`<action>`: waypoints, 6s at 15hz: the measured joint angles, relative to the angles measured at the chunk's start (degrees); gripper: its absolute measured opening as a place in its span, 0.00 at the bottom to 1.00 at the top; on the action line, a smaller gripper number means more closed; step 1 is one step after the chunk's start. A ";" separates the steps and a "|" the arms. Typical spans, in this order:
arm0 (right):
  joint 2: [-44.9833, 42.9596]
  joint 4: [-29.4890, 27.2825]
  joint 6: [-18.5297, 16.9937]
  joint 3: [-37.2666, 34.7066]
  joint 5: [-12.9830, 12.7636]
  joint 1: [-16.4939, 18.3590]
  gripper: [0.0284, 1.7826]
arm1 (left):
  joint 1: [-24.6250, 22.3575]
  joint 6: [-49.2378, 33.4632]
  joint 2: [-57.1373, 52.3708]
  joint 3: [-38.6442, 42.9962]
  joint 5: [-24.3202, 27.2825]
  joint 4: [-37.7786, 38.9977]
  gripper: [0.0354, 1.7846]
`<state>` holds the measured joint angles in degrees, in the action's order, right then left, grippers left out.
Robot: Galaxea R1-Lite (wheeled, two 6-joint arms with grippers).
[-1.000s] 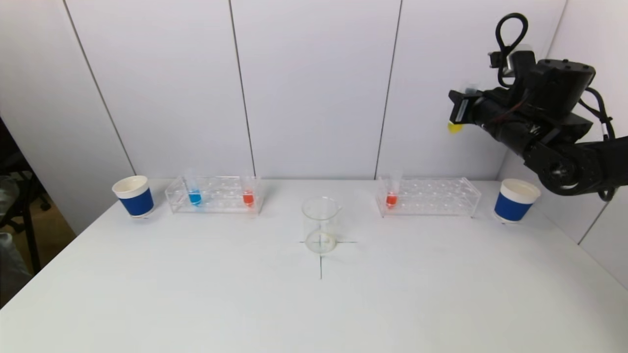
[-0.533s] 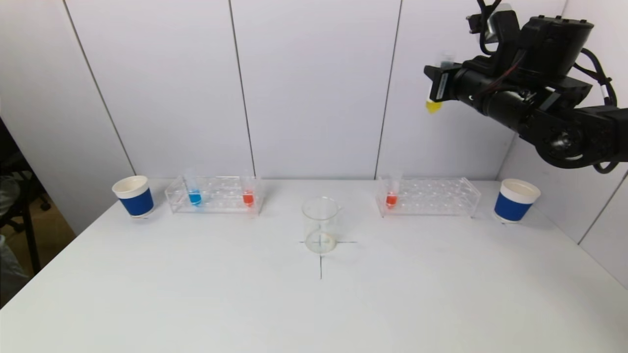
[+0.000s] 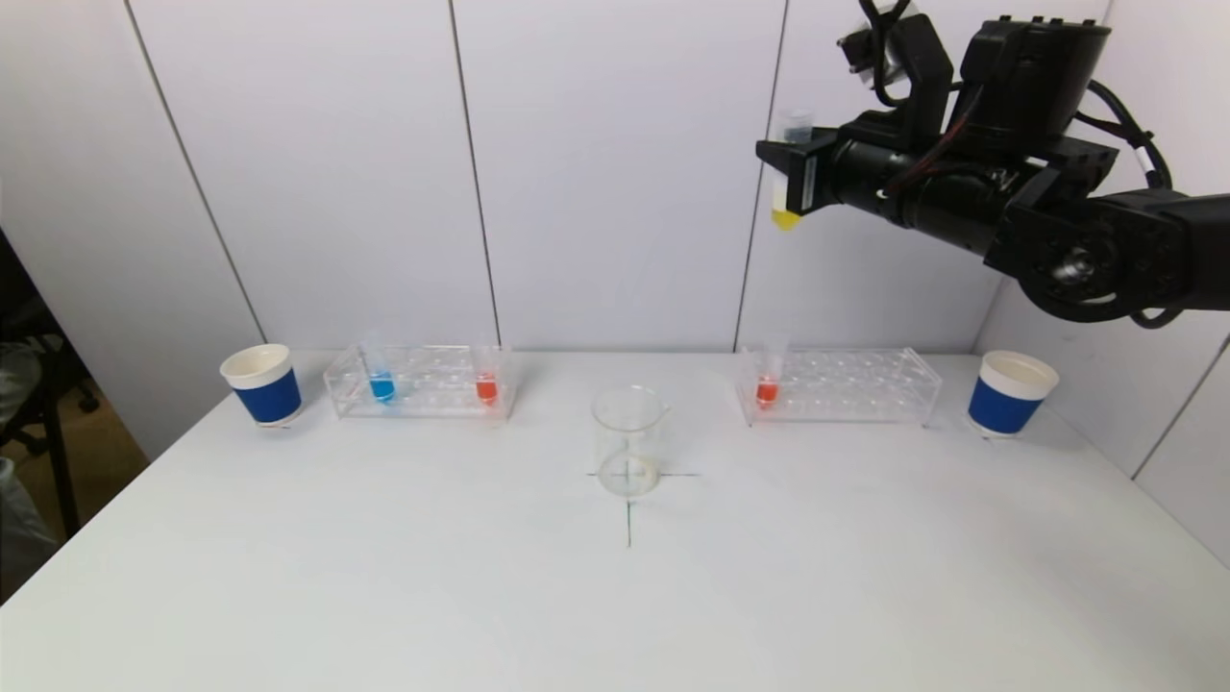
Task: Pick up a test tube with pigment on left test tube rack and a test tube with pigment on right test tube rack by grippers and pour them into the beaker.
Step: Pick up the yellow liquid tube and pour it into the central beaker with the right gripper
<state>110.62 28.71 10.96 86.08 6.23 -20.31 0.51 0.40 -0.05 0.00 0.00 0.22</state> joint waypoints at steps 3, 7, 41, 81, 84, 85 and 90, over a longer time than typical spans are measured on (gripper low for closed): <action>1.89 0.52 6.10 0.24 2.80 -0.72 0.27 | -0.02 0.00 0.00 0.00 0.00 0.00 0.99; 4.88 0.89 12.98 0.55 6.69 -1.79 0.27 | 0.00 0.00 0.00 0.00 0.00 0.00 0.99; 22.13 29.70 52.58 -9.70 25.75 -3.15 0.27 | 0.00 0.00 0.00 0.00 0.00 0.00 0.99; 18.10 19.97 75.45 -14.84 21.58 -6.07 0.27 | 0.00 0.00 0.00 0.00 0.00 0.00 0.99; 17.31 18.47 76.74 -14.62 20.61 -6.42 0.27 | 0.00 -0.02 0.00 0.00 0.00 0.00 0.99; 17.08 17.85 77.11 -14.53 20.37 -6.58 0.27 | 0.00 0.00 0.00 0.00 0.00 0.00 0.99; 16.37 15.31 78.79 -13.73 20.15 -6.95 0.27 | 0.00 0.04 0.00 0.00 0.00 0.02 0.99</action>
<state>126.99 44.02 89.75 72.35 26.38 -27.26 0.51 0.44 -0.05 0.00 0.00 0.24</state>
